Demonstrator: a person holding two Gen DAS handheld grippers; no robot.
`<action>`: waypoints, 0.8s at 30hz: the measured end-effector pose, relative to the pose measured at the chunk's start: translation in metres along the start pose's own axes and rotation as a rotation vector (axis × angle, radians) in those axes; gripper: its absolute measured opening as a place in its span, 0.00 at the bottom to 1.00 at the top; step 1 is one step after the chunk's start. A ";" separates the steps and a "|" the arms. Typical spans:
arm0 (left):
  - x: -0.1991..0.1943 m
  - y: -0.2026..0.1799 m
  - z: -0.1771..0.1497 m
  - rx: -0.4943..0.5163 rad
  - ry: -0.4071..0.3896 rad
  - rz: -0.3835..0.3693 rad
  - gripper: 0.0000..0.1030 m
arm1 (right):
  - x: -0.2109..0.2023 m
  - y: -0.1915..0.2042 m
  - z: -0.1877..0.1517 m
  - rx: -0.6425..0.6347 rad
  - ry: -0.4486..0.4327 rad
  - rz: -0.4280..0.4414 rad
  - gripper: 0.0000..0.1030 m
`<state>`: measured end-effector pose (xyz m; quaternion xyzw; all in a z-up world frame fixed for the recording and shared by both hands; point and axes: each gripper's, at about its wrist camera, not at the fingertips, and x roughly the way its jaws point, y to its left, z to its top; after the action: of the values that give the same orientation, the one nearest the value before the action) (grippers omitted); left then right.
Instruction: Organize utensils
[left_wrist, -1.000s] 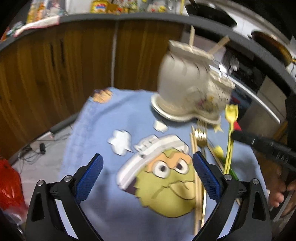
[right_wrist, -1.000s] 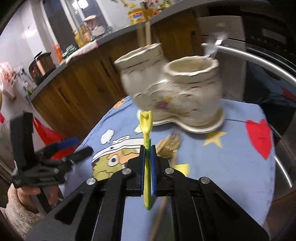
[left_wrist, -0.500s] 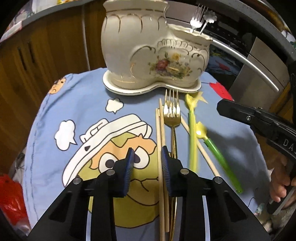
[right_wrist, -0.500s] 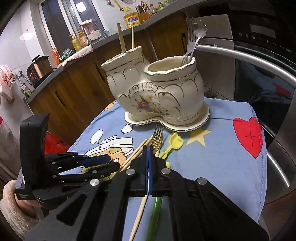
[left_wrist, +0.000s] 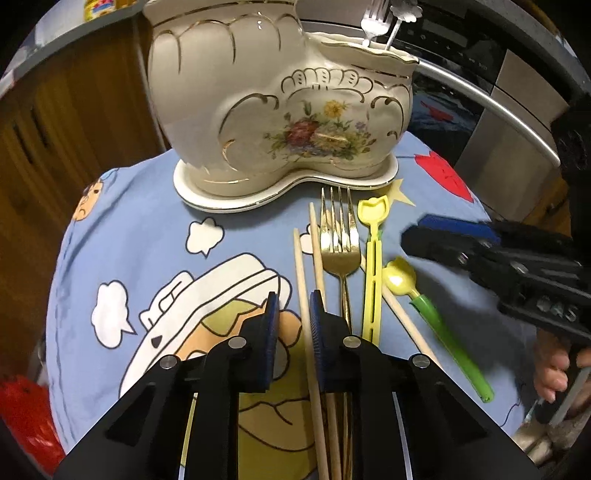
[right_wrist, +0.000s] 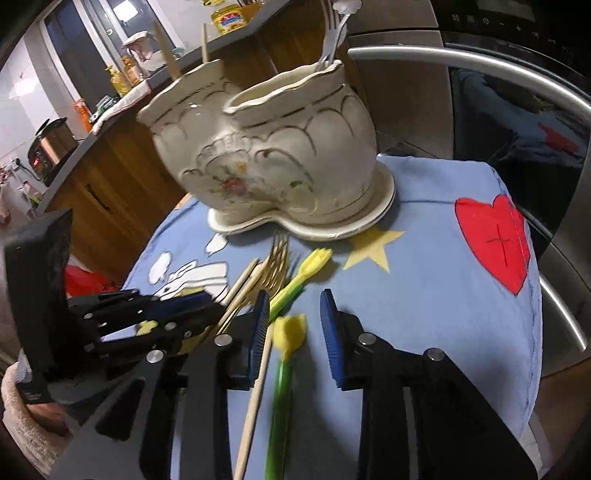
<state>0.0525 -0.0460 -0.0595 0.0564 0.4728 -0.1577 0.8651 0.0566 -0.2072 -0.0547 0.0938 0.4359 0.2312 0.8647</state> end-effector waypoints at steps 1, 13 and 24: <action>0.000 0.001 0.001 0.002 0.006 -0.003 0.14 | 0.003 0.000 0.002 -0.001 0.003 -0.003 0.28; 0.007 0.004 0.011 0.018 -0.004 0.019 0.06 | 0.028 -0.005 0.012 0.017 0.029 0.004 0.12; -0.023 0.019 -0.007 -0.044 -0.129 -0.020 0.05 | -0.022 -0.003 0.005 -0.005 -0.083 0.086 0.07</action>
<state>0.0414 -0.0210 -0.0447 0.0223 0.4199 -0.1593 0.8932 0.0499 -0.2202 -0.0369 0.1199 0.3945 0.2652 0.8716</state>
